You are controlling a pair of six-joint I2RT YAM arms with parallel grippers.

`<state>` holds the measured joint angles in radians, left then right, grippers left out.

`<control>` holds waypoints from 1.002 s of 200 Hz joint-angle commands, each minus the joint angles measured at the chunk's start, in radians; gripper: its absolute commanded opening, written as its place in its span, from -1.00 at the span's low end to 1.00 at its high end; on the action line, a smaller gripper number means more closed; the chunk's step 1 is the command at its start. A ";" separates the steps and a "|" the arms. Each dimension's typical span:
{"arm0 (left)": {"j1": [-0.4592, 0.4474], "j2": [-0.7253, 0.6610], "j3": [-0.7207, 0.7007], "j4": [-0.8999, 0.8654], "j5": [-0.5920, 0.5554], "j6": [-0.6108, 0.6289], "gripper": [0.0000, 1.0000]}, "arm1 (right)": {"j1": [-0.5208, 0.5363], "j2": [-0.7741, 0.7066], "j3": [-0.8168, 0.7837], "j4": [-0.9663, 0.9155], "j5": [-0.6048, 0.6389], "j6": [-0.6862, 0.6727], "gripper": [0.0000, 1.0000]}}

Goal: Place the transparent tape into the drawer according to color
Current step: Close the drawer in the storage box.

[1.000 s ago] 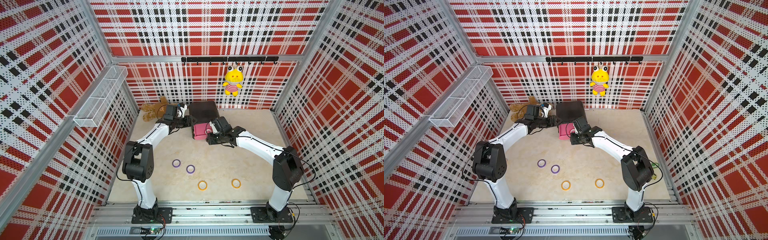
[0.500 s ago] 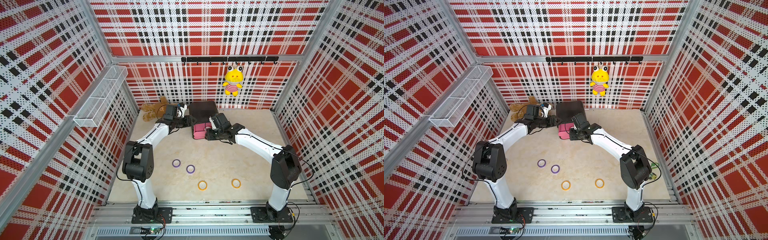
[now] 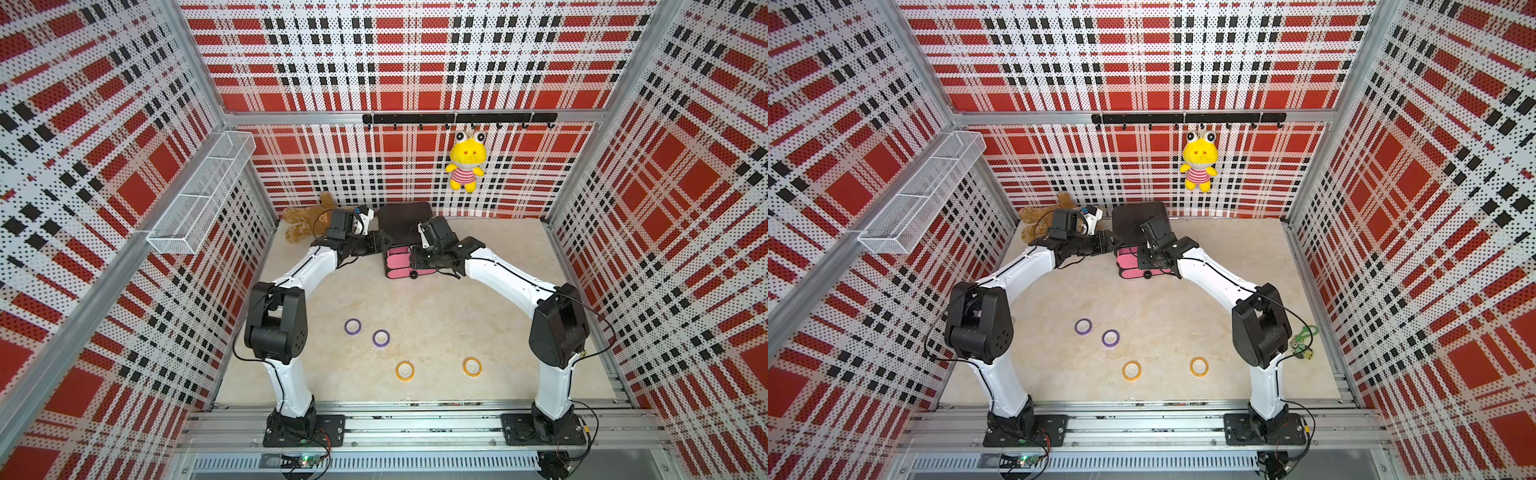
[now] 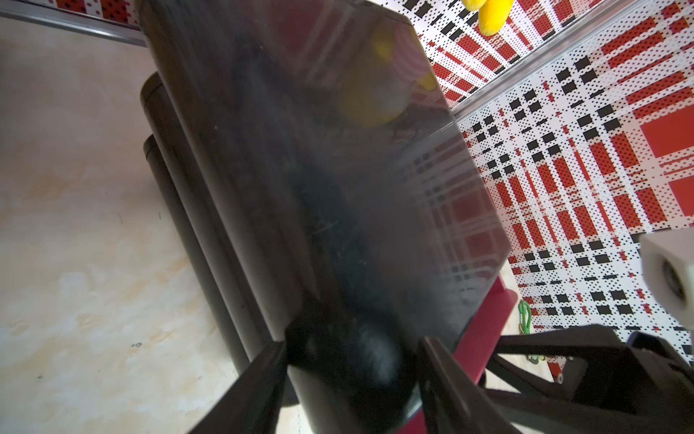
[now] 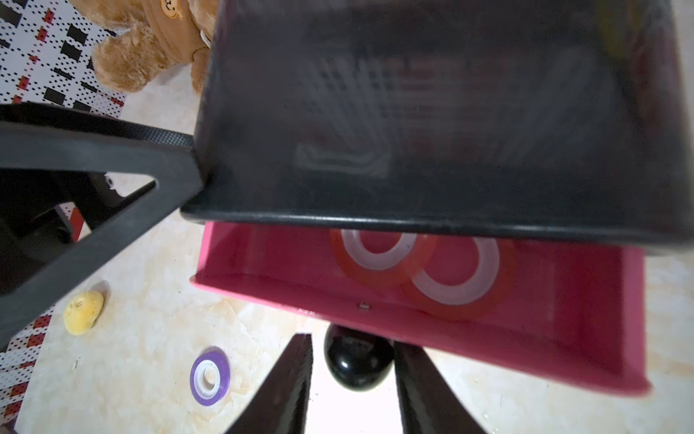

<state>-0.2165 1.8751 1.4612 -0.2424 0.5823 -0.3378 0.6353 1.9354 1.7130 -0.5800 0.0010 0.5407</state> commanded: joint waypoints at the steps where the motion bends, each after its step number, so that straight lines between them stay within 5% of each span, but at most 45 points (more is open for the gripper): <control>1: -0.004 0.038 -0.001 -0.035 0.011 0.020 0.23 | 0.001 0.026 0.046 0.015 0.007 -0.007 -0.14; 200: -0.004 0.042 -0.006 -0.035 0.030 0.025 0.20 | 0.000 0.088 0.040 0.071 0.064 -0.039 -0.06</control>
<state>-0.2127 1.8786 1.4612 -0.2390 0.5957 -0.3351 0.6346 1.9938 1.7760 -0.5163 0.0528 0.5095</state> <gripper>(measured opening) 0.601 0.464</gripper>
